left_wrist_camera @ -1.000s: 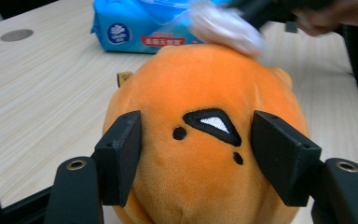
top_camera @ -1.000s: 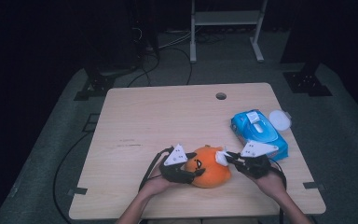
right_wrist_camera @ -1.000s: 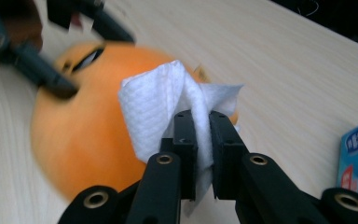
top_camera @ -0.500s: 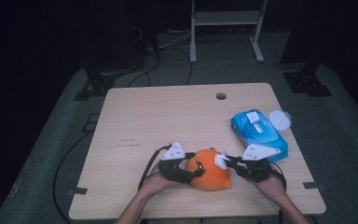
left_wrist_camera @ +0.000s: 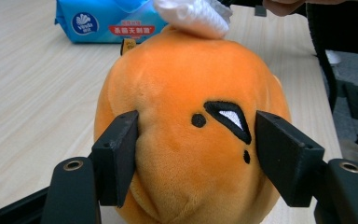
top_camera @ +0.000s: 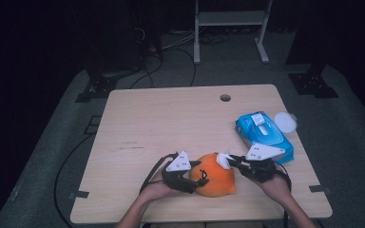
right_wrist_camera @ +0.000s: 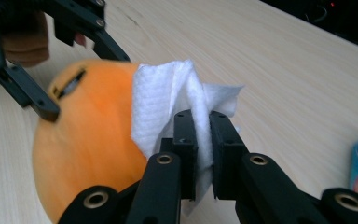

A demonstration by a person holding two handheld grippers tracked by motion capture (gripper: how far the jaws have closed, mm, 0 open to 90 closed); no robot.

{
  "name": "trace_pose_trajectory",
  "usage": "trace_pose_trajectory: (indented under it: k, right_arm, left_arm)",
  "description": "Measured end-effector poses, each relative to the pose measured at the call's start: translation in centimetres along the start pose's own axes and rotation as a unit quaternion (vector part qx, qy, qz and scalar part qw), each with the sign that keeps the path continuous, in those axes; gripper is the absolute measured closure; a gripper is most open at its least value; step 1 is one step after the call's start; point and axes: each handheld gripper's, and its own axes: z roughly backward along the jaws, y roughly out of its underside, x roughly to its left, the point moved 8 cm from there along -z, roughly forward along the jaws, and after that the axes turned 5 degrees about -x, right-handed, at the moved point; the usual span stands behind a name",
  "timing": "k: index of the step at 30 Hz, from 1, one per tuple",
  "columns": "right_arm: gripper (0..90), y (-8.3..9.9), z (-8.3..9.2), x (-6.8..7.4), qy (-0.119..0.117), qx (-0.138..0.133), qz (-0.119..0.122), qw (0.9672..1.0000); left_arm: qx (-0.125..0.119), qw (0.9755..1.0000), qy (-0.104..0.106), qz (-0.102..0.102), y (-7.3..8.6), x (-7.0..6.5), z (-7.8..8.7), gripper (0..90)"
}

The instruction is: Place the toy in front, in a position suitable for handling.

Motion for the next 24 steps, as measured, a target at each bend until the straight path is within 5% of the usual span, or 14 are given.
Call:
trace_pose_trajectory:
  k: [3,6,9,11,18,24]
  right_arm:
    - [81.7,1.1,0.7,0.3,-0.002,0.003,-0.009,1.0000]
    - [81.7,1.7,1.1,1.3,-0.007,0.006,0.000,1.0000]
    - [81.7,1.7,1.5,2.0,-0.010,0.003,0.004,0.9999]
    - [81.7,1.7,1.6,2.5,-0.010,0.001,0.009,0.9999]
    - [81.6,0.1,1.1,3.2,-0.024,-0.016,0.006,0.9996]
    - [81.6,-1.6,-0.9,3.5,-0.025,-0.014,0.032,0.9991]
  left_arm:
    - [-0.003,0.9996,0.016,0.022,-0.4,0.1,0.2,20.9]
    - [-0.034,0.9961,0.032,0.075,-1.3,0.6,0.6,14.6]
    - [-0.015,0.9949,0.009,0.099,-0.7,1.4,0.2,15.3]
    - [-0.014,0.9932,0.014,0.115,-0.3,1.3,-0.1,16.5]
    - [0.004,0.9988,0.004,0.048,-0.3,0.2,-0.2,25.8]
    - [0.004,0.9991,-0.001,0.041,0.2,0.2,-0.2,26.9]
